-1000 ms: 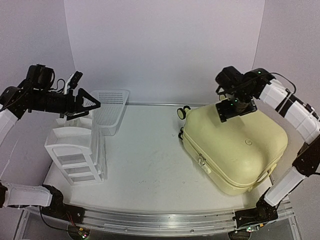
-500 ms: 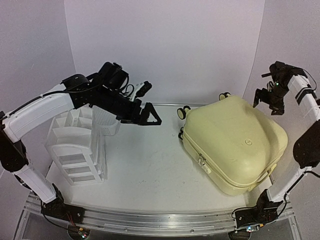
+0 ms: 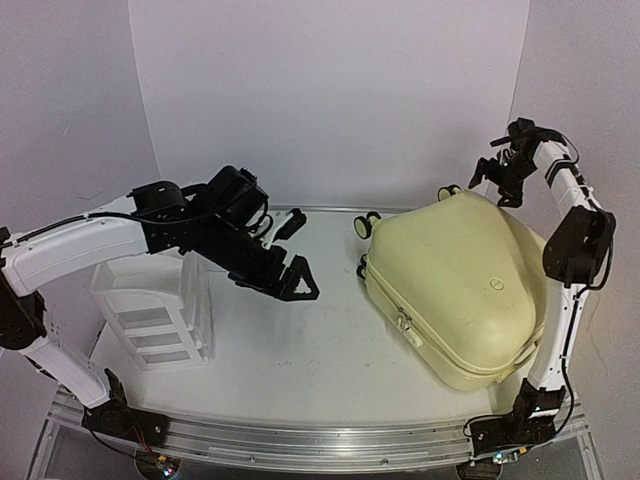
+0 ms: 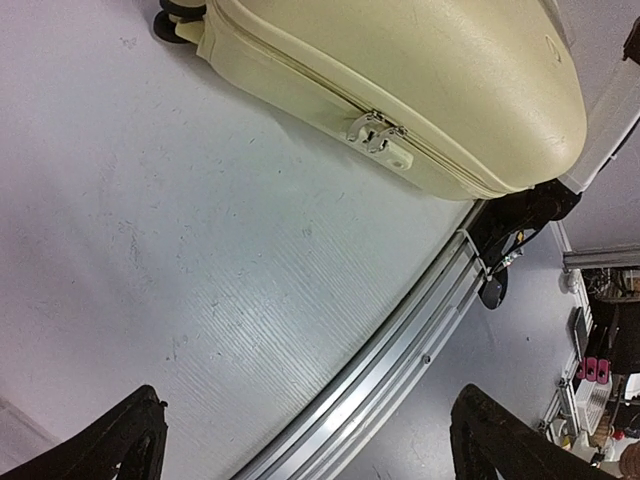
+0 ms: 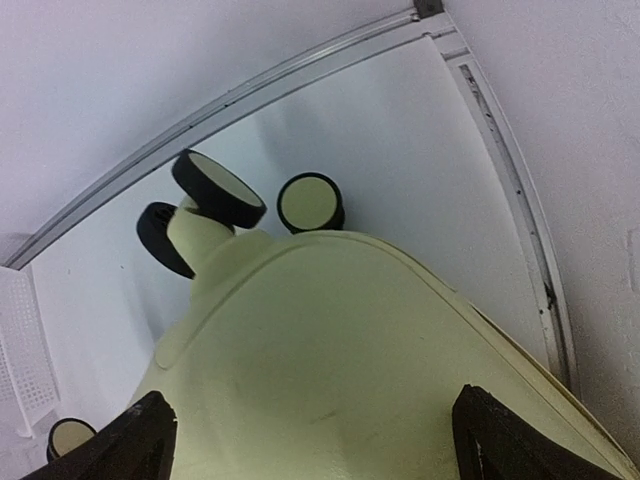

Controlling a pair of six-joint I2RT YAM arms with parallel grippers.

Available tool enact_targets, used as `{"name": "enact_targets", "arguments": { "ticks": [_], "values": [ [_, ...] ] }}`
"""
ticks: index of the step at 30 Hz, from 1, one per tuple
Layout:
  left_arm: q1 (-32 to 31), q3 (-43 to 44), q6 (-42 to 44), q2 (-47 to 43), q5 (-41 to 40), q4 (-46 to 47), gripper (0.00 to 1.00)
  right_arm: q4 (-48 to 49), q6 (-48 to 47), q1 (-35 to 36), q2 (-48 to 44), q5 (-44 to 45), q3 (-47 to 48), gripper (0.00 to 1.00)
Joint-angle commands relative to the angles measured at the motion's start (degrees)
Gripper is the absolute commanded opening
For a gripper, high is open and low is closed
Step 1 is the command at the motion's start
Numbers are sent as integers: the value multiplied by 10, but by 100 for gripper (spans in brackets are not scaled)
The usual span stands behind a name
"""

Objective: Open, take out, and arrange the luggage

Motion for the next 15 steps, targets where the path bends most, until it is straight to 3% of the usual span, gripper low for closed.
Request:
{"name": "enact_targets", "arguments": {
  "ticks": [1, 8, 15],
  "values": [
    [3, -24, -16, -54, -37, 15, 99, 20, -19, 70, 29, -98, 45, 97],
    [3, -42, -25, -60, -45, 15, 99, 89, 17, 183, 91, -145, 53, 95],
    [3, -36, -31, -56, -43, 15, 99, 107, 66, 263, 170, -166, 150, 95]
  ]
}}
